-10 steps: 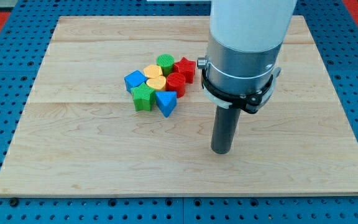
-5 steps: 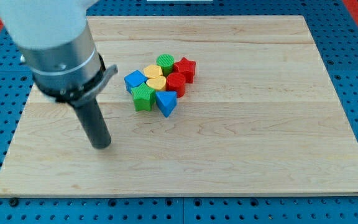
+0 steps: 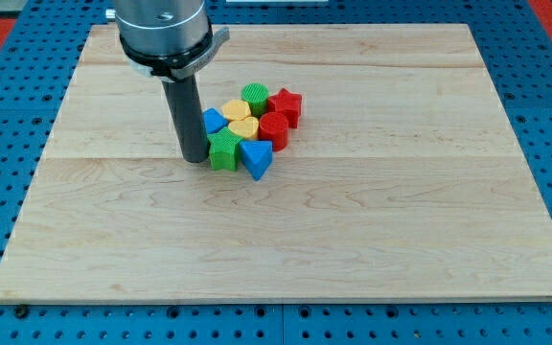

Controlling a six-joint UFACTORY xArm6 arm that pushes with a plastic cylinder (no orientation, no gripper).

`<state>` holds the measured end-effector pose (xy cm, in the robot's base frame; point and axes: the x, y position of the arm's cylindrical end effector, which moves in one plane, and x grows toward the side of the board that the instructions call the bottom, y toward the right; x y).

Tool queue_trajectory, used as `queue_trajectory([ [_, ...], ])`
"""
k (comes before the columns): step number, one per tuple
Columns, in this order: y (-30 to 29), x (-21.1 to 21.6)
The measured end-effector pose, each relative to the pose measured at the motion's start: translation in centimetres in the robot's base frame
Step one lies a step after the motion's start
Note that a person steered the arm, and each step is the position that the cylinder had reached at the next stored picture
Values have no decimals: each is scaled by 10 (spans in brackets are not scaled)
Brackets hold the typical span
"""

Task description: Separate the blue triangle from a group of blocks

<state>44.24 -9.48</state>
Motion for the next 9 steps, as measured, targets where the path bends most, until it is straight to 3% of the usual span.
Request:
queue_trajectory([
  [6, 161, 0],
  [8, 143, 17],
  [9, 109, 55],
])
